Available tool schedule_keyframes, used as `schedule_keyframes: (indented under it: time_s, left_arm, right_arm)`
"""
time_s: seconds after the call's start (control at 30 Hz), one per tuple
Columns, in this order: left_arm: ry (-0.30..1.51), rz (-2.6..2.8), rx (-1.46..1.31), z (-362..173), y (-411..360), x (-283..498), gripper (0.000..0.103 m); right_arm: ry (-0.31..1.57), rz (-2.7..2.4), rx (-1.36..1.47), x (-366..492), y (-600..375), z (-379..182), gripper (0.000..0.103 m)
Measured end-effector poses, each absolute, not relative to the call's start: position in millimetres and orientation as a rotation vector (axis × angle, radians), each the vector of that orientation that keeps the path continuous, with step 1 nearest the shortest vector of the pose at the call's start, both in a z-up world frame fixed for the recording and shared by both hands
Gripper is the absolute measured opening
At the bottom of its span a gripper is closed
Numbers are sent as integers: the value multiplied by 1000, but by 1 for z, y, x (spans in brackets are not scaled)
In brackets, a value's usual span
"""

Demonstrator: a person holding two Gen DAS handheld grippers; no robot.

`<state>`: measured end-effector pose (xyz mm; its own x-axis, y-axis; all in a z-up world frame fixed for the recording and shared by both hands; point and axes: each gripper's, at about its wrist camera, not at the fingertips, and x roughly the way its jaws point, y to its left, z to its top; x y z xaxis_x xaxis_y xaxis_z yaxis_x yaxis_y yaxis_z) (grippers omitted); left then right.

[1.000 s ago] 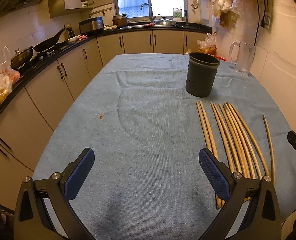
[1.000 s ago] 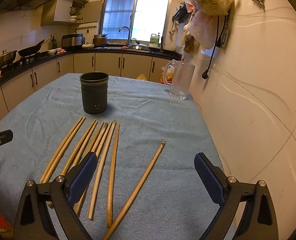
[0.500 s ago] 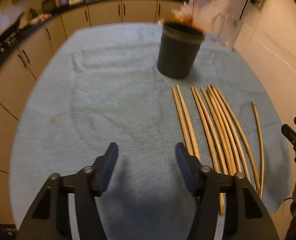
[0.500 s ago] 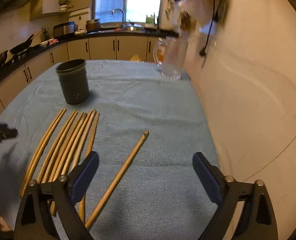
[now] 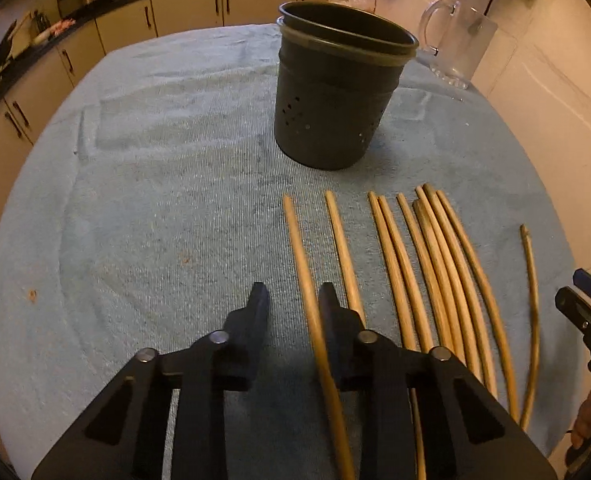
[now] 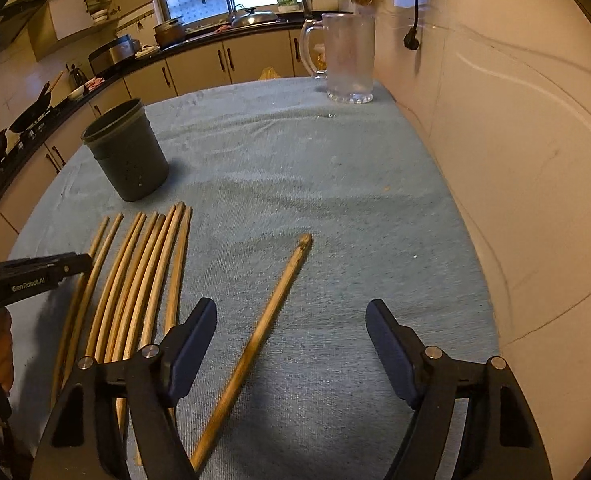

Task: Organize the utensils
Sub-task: 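Close the left gripper on a wooden chopstick while the right gripper grasps another, then lift both held chopsticks upright and carry them over the grey holder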

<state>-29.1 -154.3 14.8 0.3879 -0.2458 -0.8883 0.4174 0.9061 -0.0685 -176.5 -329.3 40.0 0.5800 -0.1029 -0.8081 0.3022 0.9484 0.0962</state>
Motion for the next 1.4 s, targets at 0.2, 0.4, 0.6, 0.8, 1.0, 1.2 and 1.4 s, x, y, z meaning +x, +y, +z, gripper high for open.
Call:
schedule_keyframes:
  time_s: [0.2, 0.4, 0.6, 0.8, 1.0, 1.2, 1.4]
  left_arm:
    - [1101, -411, 189, 12, -151, -24, 10]
    - [1123, -402, 245, 14, -141, -32, 7]
    - [1180, -427, 214, 20, -129, -34, 7]
    - [1172, -411, 232, 21, -132, -19, 7]
    - [1202, -418, 226, 17, -137, -3, 8]
    - [1222, -426, 195, 15, -136, 9, 9]
    - [1169, -432, 191, 15, -129, 1, 7]
  right_arm:
    - [955, -240, 228, -168, -329, 32, 66]
    - [1006, -243, 236, -149, -334, 19, 42]
    - [1047, -251, 252, -137, -340, 13, 29]
    - [1084, -257, 245, -133, -340, 13, 29]
    - [1122, -257, 267, -124, -349, 12, 33]
    - [1251, -267, 223, -91, -351, 11, 49]
    - [1273, -268, 237, -69, -356, 10, 33]
